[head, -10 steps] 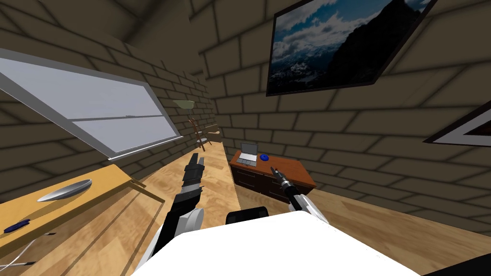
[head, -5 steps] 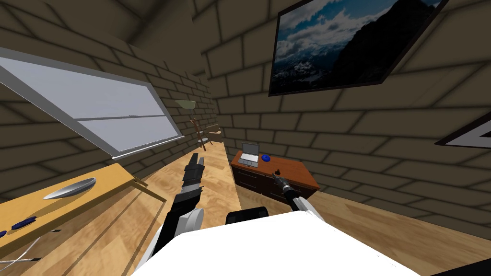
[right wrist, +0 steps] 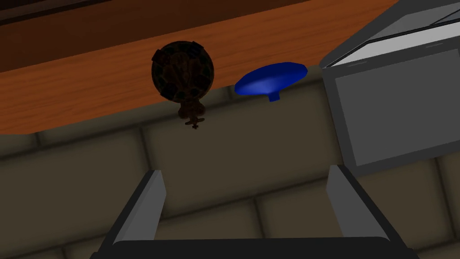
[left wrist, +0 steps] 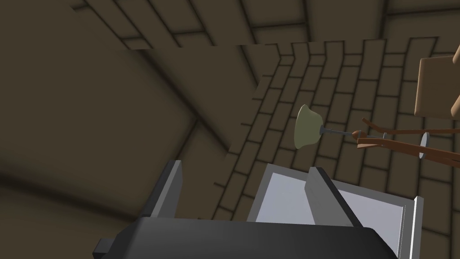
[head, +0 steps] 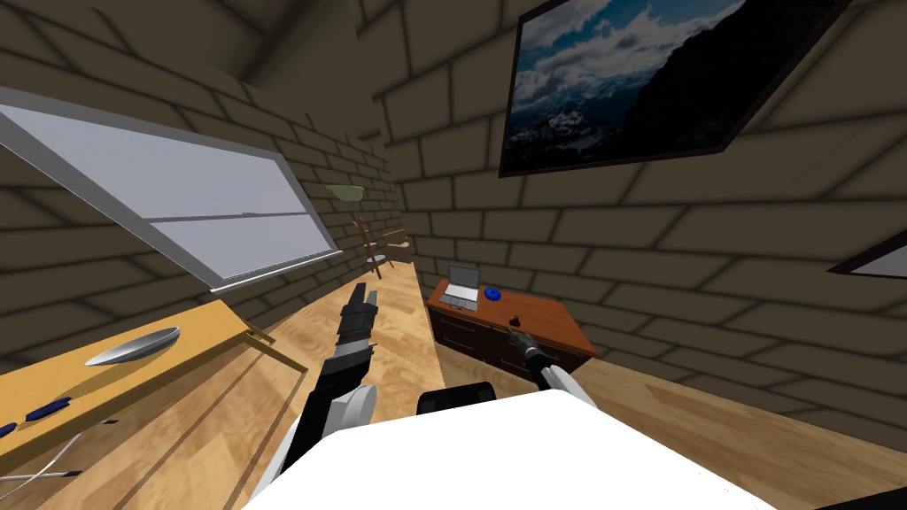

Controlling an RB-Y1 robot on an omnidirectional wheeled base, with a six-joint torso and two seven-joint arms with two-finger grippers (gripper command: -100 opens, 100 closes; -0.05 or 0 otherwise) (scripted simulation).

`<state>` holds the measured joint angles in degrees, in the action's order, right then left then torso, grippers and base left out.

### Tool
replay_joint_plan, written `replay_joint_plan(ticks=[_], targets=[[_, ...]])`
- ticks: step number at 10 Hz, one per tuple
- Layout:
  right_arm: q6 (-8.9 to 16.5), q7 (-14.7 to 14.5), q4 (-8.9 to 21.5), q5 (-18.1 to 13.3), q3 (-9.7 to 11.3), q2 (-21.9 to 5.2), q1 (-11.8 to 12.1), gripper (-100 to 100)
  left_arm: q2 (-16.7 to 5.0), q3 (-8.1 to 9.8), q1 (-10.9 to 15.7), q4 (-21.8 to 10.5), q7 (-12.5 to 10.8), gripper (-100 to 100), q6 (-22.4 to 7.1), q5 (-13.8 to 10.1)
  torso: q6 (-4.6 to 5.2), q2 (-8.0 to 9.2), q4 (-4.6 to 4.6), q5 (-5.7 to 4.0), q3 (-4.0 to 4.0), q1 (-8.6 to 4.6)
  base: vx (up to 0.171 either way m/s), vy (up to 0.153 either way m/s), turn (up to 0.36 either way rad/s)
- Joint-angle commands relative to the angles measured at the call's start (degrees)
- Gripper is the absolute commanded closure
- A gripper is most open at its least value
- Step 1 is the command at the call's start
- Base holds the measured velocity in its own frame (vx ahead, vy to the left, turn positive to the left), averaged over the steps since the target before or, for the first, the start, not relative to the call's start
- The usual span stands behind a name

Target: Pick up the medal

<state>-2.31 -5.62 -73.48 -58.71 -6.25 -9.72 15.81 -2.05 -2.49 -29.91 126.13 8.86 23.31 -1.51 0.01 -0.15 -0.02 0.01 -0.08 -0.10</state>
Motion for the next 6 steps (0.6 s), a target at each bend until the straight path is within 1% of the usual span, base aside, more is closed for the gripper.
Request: replay_joint_plan(ticks=[1, 2, 3, 4, 6], targets=[[0.3, -1.2, 2.9, -1.7, -1.0, 0.2, -1.1, -100, 0.0, 0.0, 0.0, 0.0, 0.0, 0, 0.0, 0.0, 0.0, 0.0, 0.0, 0.0, 0.0, 0.0, 0.031, -0.02, 0.025], [0.3, -1.2, 3.3, -1.7, -1.0, 0.2, -1.1, -100, 0.0, 0.0, 0.0, 0.0, 0.0, 0, 0.0, 0.0, 0.0, 0.01, 0.01, 0.0, 0.01, -0.01, 0.026, -0.016, 0.016], [1.1, -1.8, 5.3, -2.9, -1.5, 0.0, -1.8, -100, 0.0, 0.0, 0.0, 0.0, 0.0, 0, 0.0, 0.0, 0.0, 0.04, 0.01, 0.0, 0.02, 0.01, 0.038, -0.016, 0.026], [1.1, -1.8, 5.3, -2.9, -1.5, 0.0, -1.8, -100, 0.0, 0.0, 0.0, 0.0, 0.0, 0, 0.0, 0.0, 0.0, 0.01, 0.01, 0.01, 0.01, 0.0, 0.033, -0.018, 0.015], [2.5, -3.0, 8.6, -4.9, -2.3, -0.3, -3.2, -100, 0.0, 0.0, 0.0, 0.0, 0.0, 0, 0.0, 0.0, 0.0, 0.0, 0.0, 0.0, 0.0, -0.03, 0.045, -0.032, 0.041]])
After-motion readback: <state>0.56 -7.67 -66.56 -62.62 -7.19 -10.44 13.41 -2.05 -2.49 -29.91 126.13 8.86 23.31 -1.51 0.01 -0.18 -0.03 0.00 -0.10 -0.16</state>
